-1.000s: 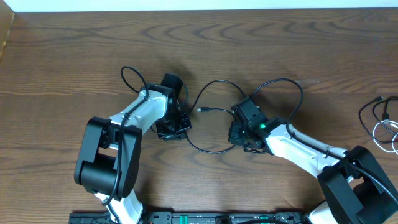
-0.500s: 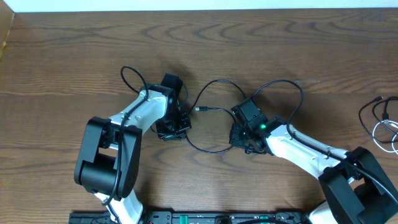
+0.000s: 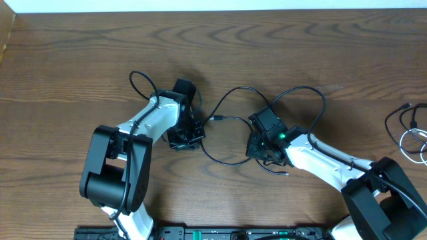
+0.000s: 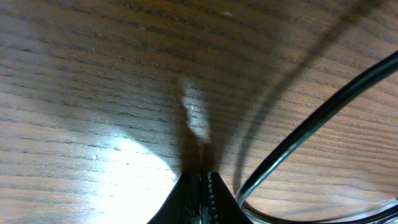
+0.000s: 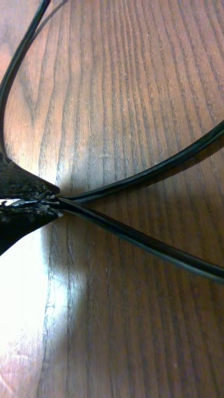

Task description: Untangle cables

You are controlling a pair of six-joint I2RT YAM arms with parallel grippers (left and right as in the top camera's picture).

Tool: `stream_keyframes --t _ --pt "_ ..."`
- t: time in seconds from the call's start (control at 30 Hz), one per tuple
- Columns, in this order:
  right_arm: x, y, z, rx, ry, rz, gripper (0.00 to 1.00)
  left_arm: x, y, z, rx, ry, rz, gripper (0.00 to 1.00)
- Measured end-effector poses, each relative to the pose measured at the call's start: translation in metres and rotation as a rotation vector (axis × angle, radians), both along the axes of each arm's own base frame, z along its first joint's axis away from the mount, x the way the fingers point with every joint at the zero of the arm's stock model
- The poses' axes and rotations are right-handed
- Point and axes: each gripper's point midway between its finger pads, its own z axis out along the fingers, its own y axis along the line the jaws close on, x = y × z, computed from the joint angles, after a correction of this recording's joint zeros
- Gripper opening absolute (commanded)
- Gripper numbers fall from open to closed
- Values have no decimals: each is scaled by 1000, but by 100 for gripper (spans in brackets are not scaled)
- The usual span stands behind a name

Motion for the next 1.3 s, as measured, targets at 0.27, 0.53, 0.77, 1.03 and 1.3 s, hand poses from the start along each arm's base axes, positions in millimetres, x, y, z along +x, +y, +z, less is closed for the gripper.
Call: stream_keyframes --t 0.27,0.53,0.77,1.03,1.3 --pt "10 11 4 51 -46 17 1 0 0 0 0 0 0 8" --pt "13 -3 5 7 -50 102 1 -1 -2 1 -15 8 5 38" --pt "29 -31 35 -66 -42 132 1 3 9 6 -19 4 21 51" --pt "71 -66 105 -102 -207 68 1 26 28 53 -44 -169 84 58" --pt "57 -61 114 -35 -161 96 1 29 28 66 -53 -212 83 58"
